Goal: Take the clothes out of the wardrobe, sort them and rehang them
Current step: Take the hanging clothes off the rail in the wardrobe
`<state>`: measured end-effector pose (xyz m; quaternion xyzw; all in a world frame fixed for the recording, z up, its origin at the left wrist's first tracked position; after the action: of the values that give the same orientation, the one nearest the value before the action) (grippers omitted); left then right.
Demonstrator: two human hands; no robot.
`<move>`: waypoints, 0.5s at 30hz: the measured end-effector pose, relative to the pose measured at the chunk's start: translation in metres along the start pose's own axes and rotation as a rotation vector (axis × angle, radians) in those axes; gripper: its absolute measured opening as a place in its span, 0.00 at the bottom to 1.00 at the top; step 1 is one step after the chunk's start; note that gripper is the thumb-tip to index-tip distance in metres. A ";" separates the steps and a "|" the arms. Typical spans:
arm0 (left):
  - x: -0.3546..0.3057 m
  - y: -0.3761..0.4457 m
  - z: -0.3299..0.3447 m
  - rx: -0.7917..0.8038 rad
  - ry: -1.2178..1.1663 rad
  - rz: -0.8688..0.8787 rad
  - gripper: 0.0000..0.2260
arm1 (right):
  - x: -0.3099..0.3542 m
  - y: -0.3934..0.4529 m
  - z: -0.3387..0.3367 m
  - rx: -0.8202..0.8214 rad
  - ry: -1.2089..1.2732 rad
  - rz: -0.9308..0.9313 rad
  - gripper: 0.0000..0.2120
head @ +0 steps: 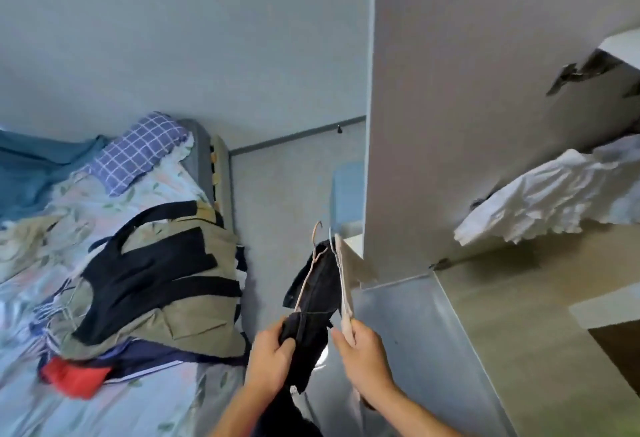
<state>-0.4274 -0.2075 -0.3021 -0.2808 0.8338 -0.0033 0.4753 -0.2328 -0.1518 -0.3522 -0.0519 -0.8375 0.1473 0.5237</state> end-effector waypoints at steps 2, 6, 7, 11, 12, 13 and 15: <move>0.026 -0.005 -0.037 -0.082 -0.034 -0.038 0.21 | 0.015 -0.002 0.038 0.072 -0.007 -0.038 0.24; 0.083 -0.002 -0.111 -0.202 -0.089 -0.115 0.18 | 0.062 -0.006 0.120 0.179 -0.069 -0.087 0.24; 0.096 0.001 -0.128 -0.224 -0.090 -0.126 0.16 | 0.075 -0.007 0.140 0.190 -0.085 -0.095 0.24; 0.139 0.020 -0.194 -0.312 -0.115 -0.165 0.15 | 0.132 -0.009 0.218 0.225 -0.076 -0.133 0.22; 0.146 0.027 -0.208 -0.331 -0.120 -0.168 0.15 | 0.145 -0.008 0.236 0.235 -0.071 -0.143 0.22; 0.153 0.034 -0.222 -0.342 -0.121 -0.171 0.15 | 0.158 -0.006 0.253 0.243 -0.063 -0.151 0.21; 0.161 0.050 -0.251 -0.375 -0.124 -0.170 0.14 | 0.184 0.000 0.284 0.248 -0.068 -0.179 0.22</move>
<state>-0.7135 -0.3069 -0.3057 -0.4334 0.7622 0.1292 0.4632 -0.5682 -0.1618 -0.3101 0.0929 -0.8314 0.2039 0.5085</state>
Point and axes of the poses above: each hand's wrist, its own y-axis towards the middle knuckle, its own z-axis out of the palm, x = y × z, the point moved 8 cm from there along y, towards the middle knuckle, and after that the axes turned 9 degrees about -x, right-handed, at the moved point
